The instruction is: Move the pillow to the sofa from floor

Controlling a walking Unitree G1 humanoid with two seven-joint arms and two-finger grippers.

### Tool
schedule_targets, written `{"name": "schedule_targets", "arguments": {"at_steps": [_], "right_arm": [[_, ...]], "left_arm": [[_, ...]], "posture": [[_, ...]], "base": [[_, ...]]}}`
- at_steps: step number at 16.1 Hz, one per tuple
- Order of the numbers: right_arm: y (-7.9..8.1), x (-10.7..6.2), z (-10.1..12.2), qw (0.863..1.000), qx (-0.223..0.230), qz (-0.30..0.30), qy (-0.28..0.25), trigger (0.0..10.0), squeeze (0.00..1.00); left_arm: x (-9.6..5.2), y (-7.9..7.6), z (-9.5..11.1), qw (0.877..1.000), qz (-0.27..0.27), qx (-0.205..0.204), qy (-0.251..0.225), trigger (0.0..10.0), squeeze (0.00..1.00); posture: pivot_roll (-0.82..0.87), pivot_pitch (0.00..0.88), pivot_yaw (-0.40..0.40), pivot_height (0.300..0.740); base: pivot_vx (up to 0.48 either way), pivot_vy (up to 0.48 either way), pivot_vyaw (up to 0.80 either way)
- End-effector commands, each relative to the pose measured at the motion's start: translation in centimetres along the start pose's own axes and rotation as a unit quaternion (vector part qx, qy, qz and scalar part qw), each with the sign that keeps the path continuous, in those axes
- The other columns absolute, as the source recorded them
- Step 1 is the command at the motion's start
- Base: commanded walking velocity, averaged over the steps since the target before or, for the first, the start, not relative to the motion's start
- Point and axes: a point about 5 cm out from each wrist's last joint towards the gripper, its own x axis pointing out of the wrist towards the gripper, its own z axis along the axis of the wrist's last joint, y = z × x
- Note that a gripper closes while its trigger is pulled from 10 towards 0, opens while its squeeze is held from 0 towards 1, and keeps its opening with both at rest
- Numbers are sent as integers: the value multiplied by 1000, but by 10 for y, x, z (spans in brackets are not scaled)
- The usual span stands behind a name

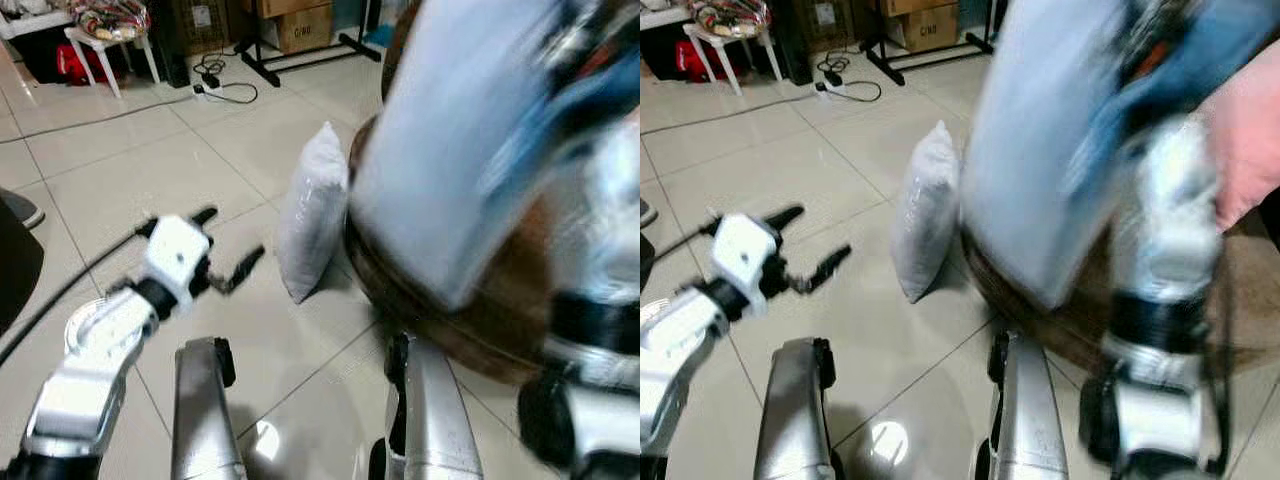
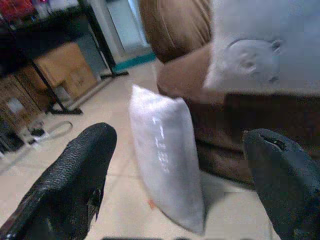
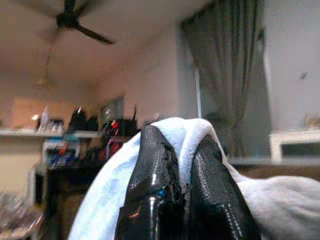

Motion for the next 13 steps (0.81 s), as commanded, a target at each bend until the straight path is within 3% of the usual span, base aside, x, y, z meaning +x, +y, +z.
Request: {"name": "schedule_targets", "arguments": {"at_steps": [1,5,6,7,8,9,13], "right_arm": [[1,1,7,1000,2,-11,0,10000,0],[10,-8,-18,999,-4,-25,47,10000,0],[18,-23,-46,995,-5,-19,103,10000,0],[21,-30,-58,991,-4,-13,131,10000,0],[28,-57,-104,968,-20,-16,251,10000,0],[30,-70,-120,955,-19,-19,294,10000,0],[27,-94,-133,940,-11,-46,337,10000,0]], "left_arm": [[0,1,5,1000,4,0,-7,10000,0],[2,4,7,1000,12,3,-7,10000,0],[2,4,5,1000,13,3,-4,10000,0],[2,4,5,1000,13,2,-2,10000,0],[4,4,2,1000,12,1,2,10000,0],[5,4,0,1000,14,1,7,10000,0],[3,-2,-13,999,33,-5,34,10000,0]], "posture": [[-19,0,-50,442],[-13,0,-53,462],[-16,0,-50,472],[-18,0,-47,477],[-26,0,-42,492],[-28,0,-42,502],[-42,0,-39,547]], "base": [[0,0,0],[0,0,0],[0,0,0],[0,0,0],[0,0,0],[0,0,0],[0,0,0]]}}
